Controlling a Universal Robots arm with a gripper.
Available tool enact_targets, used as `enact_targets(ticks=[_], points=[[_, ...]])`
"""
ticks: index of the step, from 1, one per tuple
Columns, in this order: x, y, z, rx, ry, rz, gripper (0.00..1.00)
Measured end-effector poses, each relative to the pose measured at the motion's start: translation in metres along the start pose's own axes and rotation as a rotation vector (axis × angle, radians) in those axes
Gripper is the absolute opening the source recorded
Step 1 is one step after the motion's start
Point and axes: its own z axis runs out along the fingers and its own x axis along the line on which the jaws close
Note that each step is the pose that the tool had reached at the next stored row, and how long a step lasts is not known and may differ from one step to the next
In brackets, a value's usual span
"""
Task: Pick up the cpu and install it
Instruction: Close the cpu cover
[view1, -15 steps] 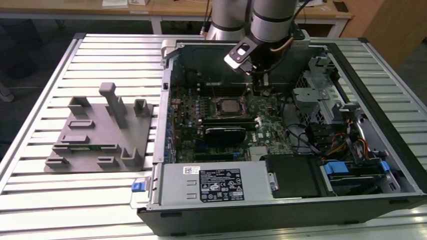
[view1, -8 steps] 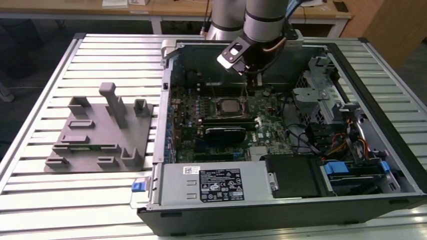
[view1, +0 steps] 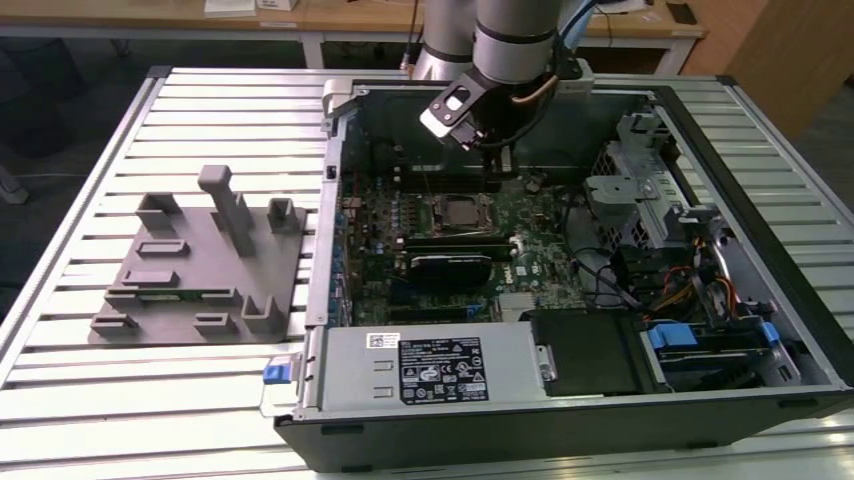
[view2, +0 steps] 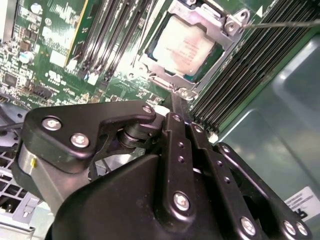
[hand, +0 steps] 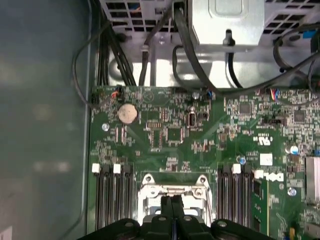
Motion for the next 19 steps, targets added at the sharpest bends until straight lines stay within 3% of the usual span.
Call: enact_targets(ticks=[13,19], points=[[-0.0001,-0.0004,0.0017,0.0032,-0.004,0.0,0.11],[-0.0004,-0.007,0.0024,0.0032,-0.0039,0.0,0.11]])
